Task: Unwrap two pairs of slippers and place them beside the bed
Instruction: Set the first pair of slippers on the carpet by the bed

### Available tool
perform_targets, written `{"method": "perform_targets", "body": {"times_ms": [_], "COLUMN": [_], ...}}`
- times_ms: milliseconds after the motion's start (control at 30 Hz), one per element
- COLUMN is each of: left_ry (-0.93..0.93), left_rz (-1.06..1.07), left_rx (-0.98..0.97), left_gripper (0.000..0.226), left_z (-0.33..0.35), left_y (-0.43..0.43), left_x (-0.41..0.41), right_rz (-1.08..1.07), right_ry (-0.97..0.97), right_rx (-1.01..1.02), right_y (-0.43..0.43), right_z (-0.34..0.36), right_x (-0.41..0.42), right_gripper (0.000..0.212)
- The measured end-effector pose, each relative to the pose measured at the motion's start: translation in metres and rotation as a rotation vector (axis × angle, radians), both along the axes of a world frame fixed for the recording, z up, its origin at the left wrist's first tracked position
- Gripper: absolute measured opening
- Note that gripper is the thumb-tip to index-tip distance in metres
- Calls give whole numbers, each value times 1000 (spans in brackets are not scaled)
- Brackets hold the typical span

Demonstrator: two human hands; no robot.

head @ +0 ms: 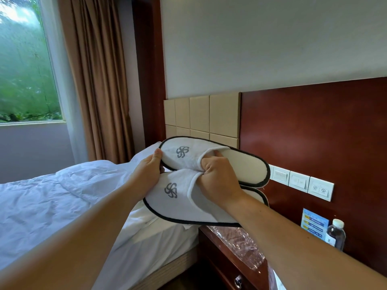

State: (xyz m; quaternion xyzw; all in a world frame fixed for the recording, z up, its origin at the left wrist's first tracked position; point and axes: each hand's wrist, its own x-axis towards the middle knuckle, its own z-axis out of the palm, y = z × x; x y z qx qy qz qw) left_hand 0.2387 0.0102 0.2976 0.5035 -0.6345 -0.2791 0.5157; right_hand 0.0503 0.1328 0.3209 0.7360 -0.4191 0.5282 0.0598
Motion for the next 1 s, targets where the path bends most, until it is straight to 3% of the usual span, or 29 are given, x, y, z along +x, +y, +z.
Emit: {"method": "perform_targets", "body": {"times_ms": [433,567,633,700,833,1000], "left_ry": [-15,21,80,162,268,436], "left_rz": [3,74,148,215,317,413], "left_rx": [-81,-147,-142,-142,-167,-131], "left_gripper": [55,51,53,52,52,56], "left_z": [6,2,0,-2,-8,-28], "left_y": [18,30,37,44,62,78], "left_x": [22,46,64,84,118,165], "right_rz": [41,-65,-226,-295,-212,117], "right_ry": [-82,165,319,341,144,-297], "right_rx": [67,71,41,147,391,632], "right_y": [0,1,0,1,-5,-20], "right_z": [-4,11,17,24,29,20], "right_x": [10,31,46,63,105,164], "right_gripper": [60,9,10,13,17,15]}}
